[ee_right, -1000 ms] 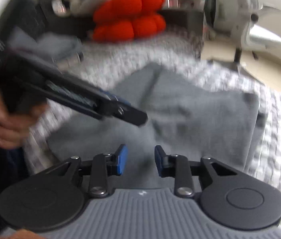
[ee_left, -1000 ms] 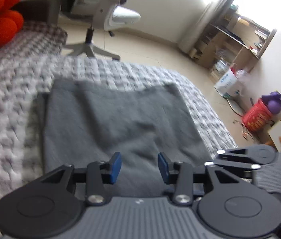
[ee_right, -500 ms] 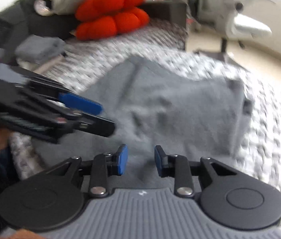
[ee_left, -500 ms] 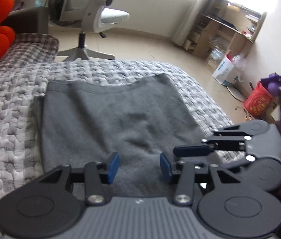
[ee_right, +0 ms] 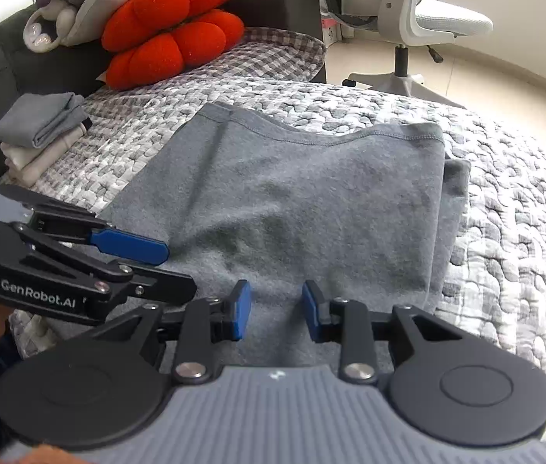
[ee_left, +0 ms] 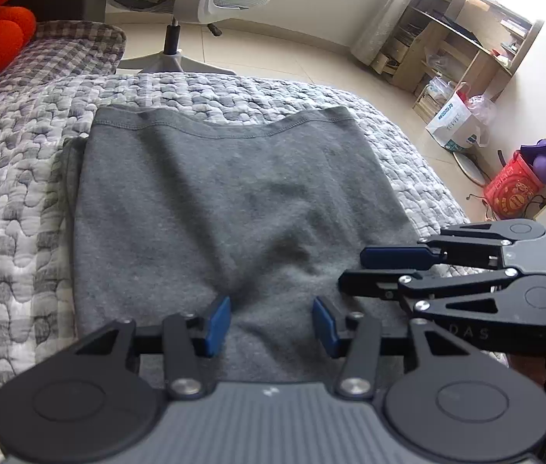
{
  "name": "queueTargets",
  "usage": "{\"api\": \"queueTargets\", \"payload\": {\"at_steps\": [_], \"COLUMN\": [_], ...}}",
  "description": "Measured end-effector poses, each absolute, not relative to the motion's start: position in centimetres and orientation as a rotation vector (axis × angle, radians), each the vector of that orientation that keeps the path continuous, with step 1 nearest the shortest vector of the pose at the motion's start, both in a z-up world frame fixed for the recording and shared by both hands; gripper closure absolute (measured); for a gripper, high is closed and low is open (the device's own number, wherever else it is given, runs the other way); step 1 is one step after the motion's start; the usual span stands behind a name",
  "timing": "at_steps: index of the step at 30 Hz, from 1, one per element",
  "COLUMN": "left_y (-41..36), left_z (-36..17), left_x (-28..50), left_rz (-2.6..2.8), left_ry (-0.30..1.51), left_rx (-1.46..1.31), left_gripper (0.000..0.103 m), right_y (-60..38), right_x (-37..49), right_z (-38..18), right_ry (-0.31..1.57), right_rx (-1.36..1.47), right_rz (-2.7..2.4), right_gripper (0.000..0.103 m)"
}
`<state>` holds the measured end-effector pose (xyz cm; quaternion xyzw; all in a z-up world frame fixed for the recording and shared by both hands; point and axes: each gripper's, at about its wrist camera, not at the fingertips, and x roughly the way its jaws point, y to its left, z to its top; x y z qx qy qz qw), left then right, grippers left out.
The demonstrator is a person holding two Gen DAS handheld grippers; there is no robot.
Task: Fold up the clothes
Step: 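Hold both open grippers above the folded shirt bundle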
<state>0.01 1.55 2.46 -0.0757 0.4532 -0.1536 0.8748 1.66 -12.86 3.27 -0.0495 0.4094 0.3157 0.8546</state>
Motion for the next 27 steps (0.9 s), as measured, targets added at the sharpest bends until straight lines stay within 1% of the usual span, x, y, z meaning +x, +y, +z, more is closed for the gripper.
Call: {"api": "queueTargets", "payload": {"at_steps": [9,10,12,14,18,21,24,27], "left_y": [3.6,3.6,3.6,3.5,3.7,4.0,4.0,3.9], "left_z": [2.7,2.9,3.2,3.2,2.3,2.7,2.8,2.5], "left_x": [0.4,0.4,0.2,0.2,0.8,0.8,0.9,1.1], "left_rz": [-0.283,-0.273,-0.261,-0.259,-0.235,-0.226,-0.207,-0.202], "left_ry": [0.944,0.934,0.911,0.901,0.943,0.922,0.908,0.921], "left_rx": [-0.262,-0.255,-0.240,-0.230,-0.226,-0.235,-0.214,-0.198], "left_gripper": [0.054,0.053,0.044,0.044,0.044,0.043,0.041,0.041], "right_y": [-13.0,-12.9,-12.9,-12.9,-12.9,-12.9,-12.9,-12.3], "right_x": [2.5,2.5,2.4,2.5,2.9,3.1,3.4,3.4], "right_z": [3.2,3.3,3.6,3.6,3.7,3.7,3.6,2.9], "right_ry": [0.847,0.839,0.807,0.803,0.796,0.791,0.792,0.811], "right_rx": [-0.085,-0.087,-0.087,-0.085,-0.082,-0.079,-0.078,-0.122], "right_rz": [0.624,0.622,0.615,0.608,0.595,0.586,0.572,0.557], "right_gripper": [0.070,0.070,0.068,0.068,0.068,0.068,0.065,0.064]}}
